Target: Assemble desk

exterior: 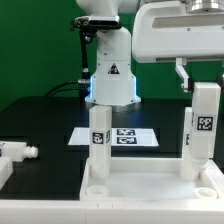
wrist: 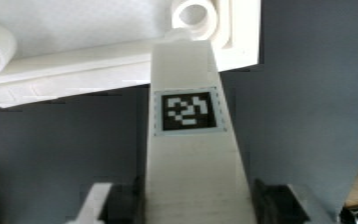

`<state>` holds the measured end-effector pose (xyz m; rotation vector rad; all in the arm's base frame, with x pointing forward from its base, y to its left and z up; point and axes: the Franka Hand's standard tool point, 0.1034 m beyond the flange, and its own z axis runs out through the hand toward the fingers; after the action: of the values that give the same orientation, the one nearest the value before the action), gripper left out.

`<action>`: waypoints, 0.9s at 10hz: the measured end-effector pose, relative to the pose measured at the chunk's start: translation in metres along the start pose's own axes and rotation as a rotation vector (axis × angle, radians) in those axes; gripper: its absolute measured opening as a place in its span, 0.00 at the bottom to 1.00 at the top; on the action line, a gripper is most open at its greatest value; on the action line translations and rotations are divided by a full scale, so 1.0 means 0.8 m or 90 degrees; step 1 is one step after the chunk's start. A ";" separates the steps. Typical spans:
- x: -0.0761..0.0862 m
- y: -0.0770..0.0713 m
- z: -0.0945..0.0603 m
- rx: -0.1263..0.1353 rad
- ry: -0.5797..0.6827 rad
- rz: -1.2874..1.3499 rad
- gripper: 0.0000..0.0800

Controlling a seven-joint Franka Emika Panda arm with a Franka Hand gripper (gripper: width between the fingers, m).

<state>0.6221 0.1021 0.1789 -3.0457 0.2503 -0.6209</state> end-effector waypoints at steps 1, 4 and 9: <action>-0.001 0.000 0.002 -0.001 0.001 -0.003 0.36; -0.010 -0.010 0.020 -0.007 -0.001 -0.021 0.36; -0.020 -0.008 0.035 -0.014 -0.011 -0.029 0.36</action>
Offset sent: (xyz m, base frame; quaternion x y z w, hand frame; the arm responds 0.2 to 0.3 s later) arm 0.0078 0.0050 -0.0089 -0.0395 0.0283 -0.0556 0.9973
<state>0.6196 0.1111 0.1470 -3.0846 0.1881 -0.5972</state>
